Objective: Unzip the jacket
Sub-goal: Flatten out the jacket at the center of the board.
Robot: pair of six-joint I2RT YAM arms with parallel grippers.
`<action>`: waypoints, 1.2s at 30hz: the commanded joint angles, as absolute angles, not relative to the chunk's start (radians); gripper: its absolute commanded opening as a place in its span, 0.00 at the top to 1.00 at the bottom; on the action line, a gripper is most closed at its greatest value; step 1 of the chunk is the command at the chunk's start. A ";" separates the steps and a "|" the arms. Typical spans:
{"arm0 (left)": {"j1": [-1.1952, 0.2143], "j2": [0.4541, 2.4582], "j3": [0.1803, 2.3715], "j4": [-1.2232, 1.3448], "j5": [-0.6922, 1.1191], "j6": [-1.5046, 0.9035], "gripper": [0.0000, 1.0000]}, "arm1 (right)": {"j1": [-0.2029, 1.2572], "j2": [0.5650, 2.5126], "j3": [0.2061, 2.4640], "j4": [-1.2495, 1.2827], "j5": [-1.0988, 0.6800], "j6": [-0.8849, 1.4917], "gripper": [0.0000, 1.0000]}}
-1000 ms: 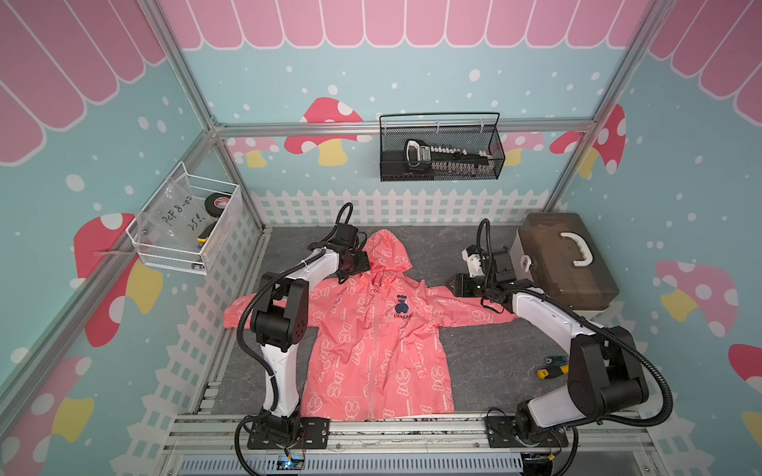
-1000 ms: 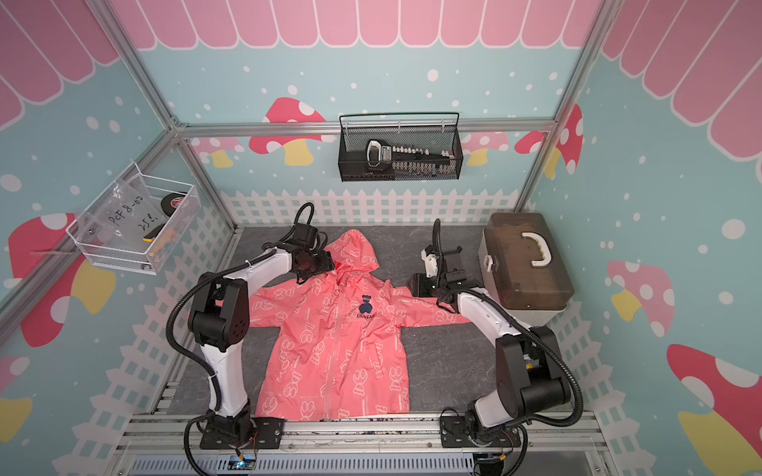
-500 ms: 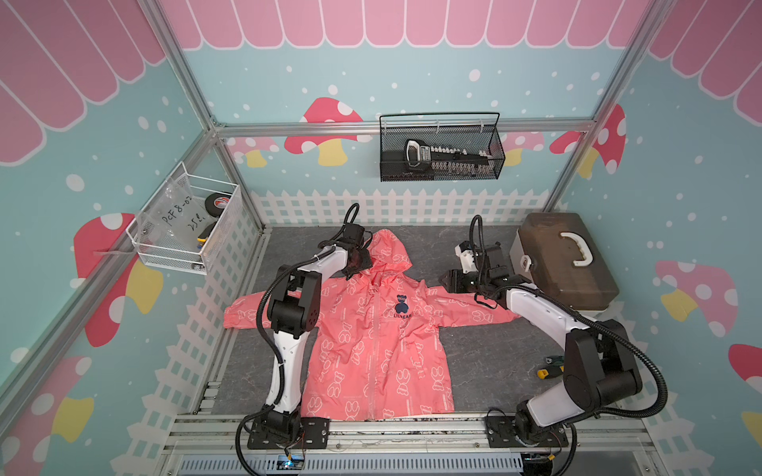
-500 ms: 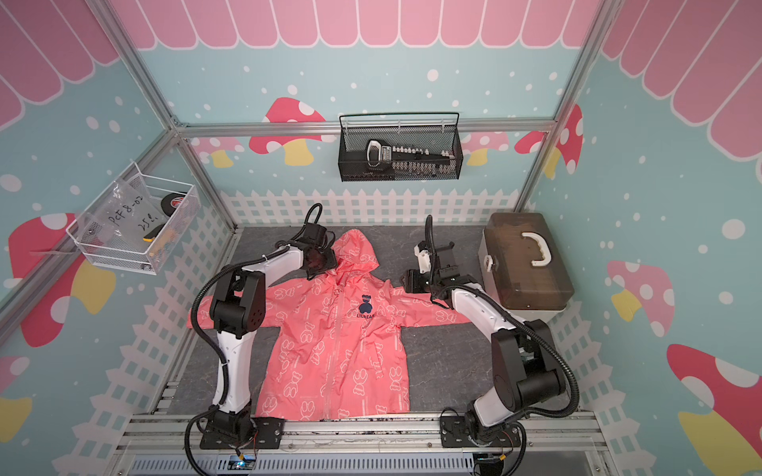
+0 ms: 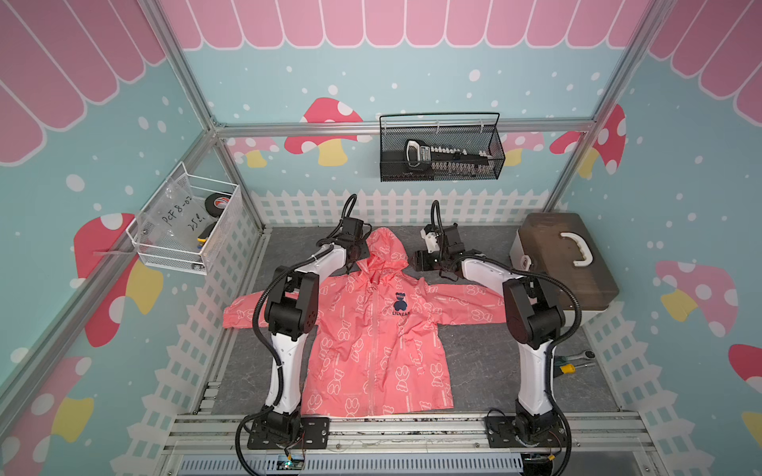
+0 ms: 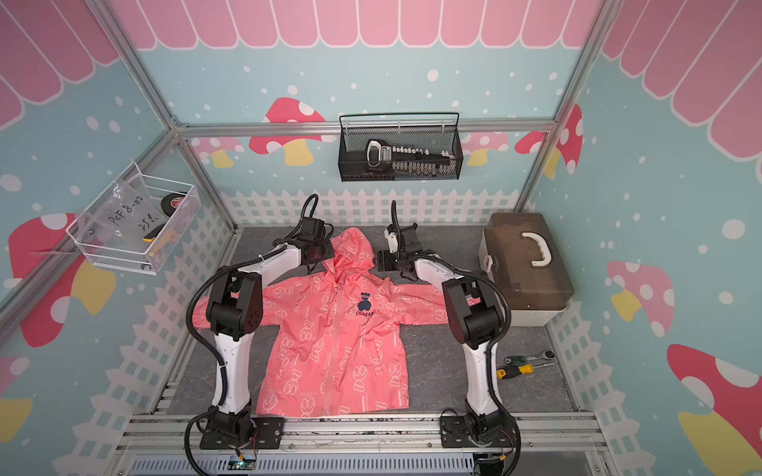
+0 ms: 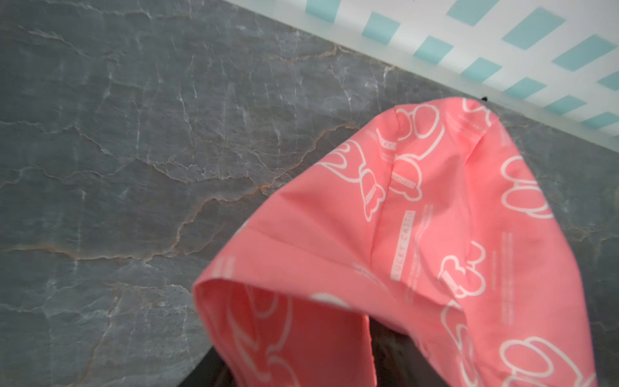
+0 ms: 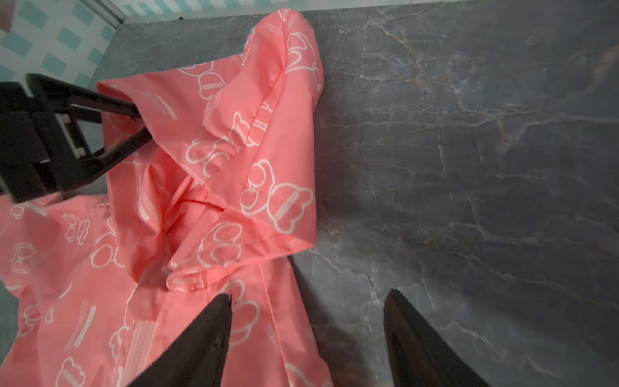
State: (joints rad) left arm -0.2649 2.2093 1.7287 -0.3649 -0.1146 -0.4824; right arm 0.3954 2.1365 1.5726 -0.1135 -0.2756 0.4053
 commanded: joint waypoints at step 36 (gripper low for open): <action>-0.153 1.967 1.414 -0.196 0.199 -0.220 0.23 | 0.448 2.387 1.898 -0.316 -0.136 0.338 0.28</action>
